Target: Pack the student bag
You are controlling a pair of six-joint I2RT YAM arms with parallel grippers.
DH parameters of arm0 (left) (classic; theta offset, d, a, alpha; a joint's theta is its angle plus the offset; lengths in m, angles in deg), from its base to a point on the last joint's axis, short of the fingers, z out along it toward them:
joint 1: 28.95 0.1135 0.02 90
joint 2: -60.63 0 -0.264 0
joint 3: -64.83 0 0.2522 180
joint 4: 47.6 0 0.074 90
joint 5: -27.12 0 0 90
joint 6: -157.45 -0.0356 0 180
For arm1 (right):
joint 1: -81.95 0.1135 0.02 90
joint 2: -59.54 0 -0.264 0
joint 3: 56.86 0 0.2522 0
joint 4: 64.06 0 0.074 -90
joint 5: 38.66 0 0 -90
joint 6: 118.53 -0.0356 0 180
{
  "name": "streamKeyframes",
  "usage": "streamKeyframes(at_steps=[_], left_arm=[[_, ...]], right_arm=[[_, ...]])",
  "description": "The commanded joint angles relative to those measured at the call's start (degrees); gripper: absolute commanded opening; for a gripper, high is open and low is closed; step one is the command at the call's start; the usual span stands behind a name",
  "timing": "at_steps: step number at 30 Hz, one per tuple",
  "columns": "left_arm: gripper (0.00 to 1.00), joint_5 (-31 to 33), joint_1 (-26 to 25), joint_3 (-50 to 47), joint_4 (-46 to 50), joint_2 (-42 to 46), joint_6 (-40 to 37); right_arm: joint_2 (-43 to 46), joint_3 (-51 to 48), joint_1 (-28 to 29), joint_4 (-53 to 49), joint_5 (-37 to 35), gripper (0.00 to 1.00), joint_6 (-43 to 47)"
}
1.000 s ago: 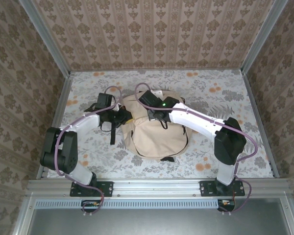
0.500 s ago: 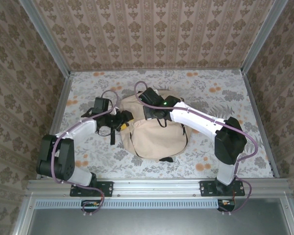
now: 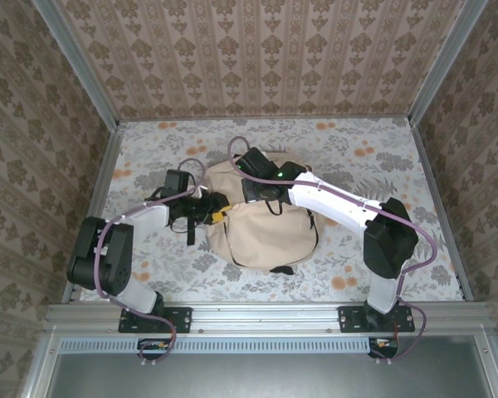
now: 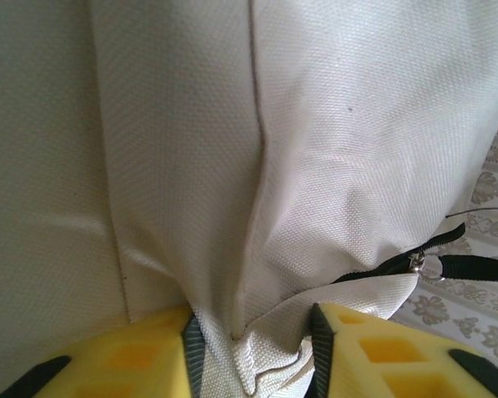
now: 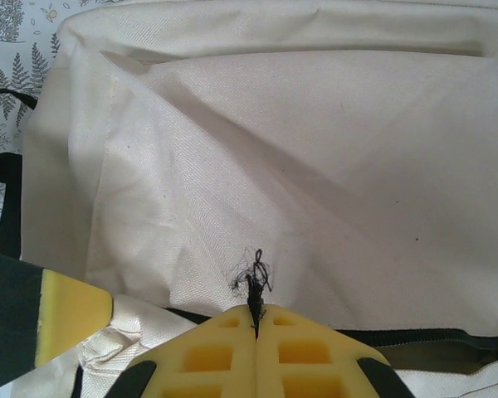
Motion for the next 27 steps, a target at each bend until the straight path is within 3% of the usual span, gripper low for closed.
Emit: streamKeyframes(at_steps=[1, 8, 17, 27], left_arm=[[0.32, -1.95, -0.57, 1.55, -4.59, -0.38, 0.81], [0.00, 0.67, -0.21, 2.08, 0.29, 1.30, -1.75], [0.00, 5.57, 2.13, 1.63, 12.68, 5.84, -9.60], [0.00, 6.51, 4.08, 0.95, 14.42, 6.20, -10.51]], right_arm=[[1.04, -0.97, -0.22, 0.44, 0.84, 0.00, -0.32], [2.22, -1.30, -0.19, -1.92, -5.45, 0.00, -0.50], [4.81, -2.20, -1.33, -9.92, -19.73, 0.00, -3.59], [4.98, -5.60, -4.38, -11.61, -23.30, 0.00, -6.40]])
